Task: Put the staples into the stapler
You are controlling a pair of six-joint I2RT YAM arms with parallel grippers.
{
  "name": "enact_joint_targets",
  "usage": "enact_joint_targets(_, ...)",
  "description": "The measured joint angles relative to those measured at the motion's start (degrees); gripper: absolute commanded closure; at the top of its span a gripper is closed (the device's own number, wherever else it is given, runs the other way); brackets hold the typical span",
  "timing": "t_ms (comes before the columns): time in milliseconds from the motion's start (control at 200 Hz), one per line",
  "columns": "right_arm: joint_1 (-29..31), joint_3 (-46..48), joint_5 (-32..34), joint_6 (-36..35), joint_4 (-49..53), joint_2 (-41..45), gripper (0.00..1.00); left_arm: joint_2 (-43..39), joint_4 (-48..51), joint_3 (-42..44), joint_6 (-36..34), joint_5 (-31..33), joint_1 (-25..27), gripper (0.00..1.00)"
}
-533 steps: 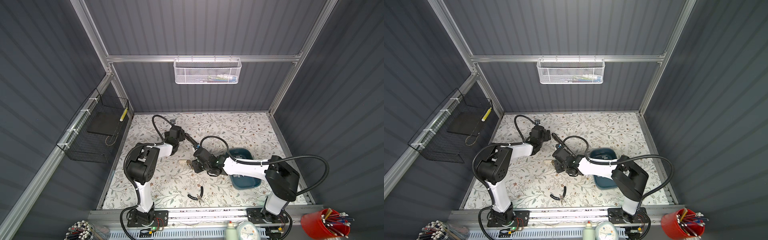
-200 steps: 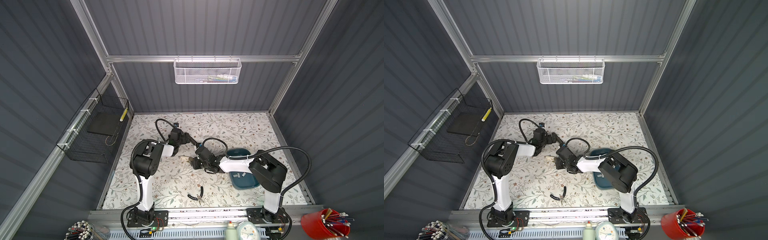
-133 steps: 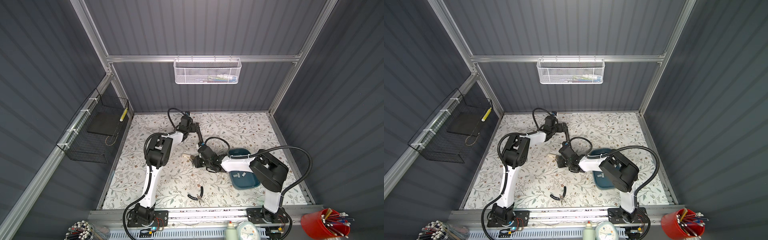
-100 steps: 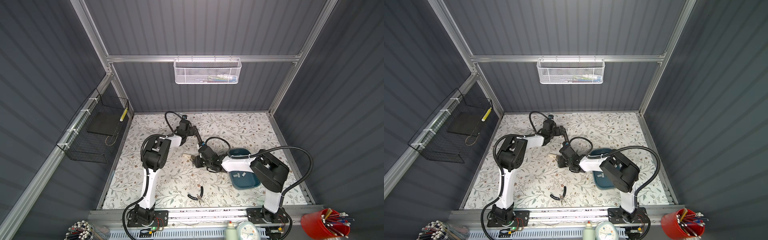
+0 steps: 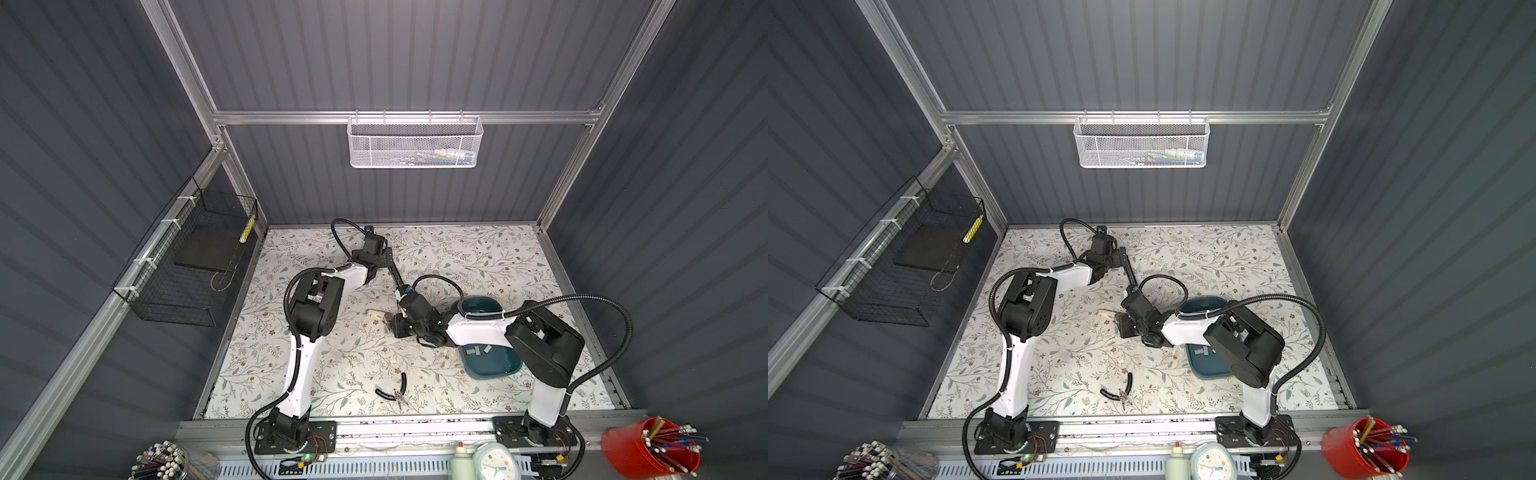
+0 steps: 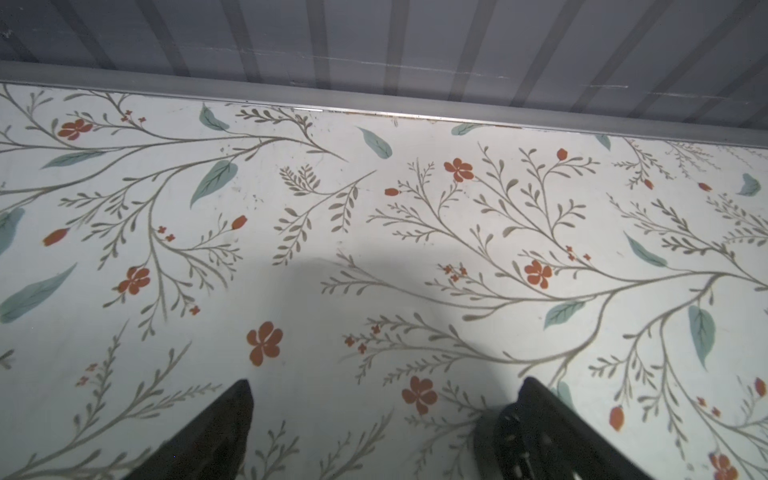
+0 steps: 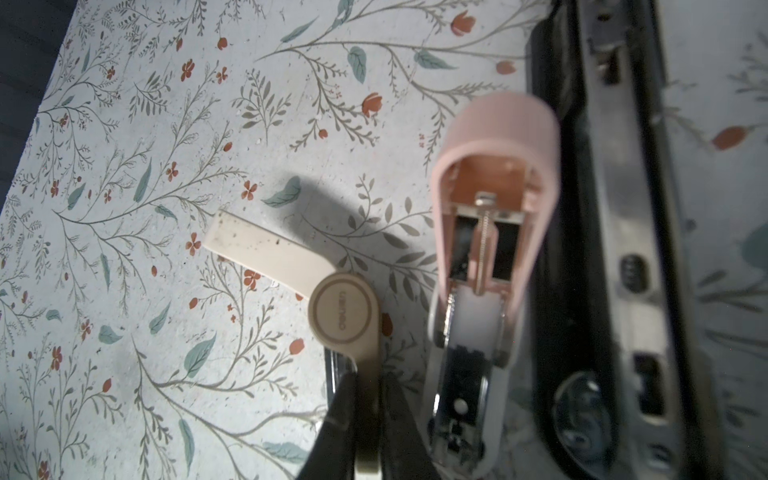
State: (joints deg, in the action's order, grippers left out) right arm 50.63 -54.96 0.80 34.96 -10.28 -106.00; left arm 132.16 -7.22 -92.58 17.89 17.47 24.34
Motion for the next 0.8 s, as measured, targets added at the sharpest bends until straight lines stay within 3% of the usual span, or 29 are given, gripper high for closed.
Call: enact_joint_targets(801, -0.02, 0.55, 0.00, -0.94, -0.04, 0.42, 0.86, 1.70, 3.21, -3.61, -0.07, 0.55, 0.02, 0.01)
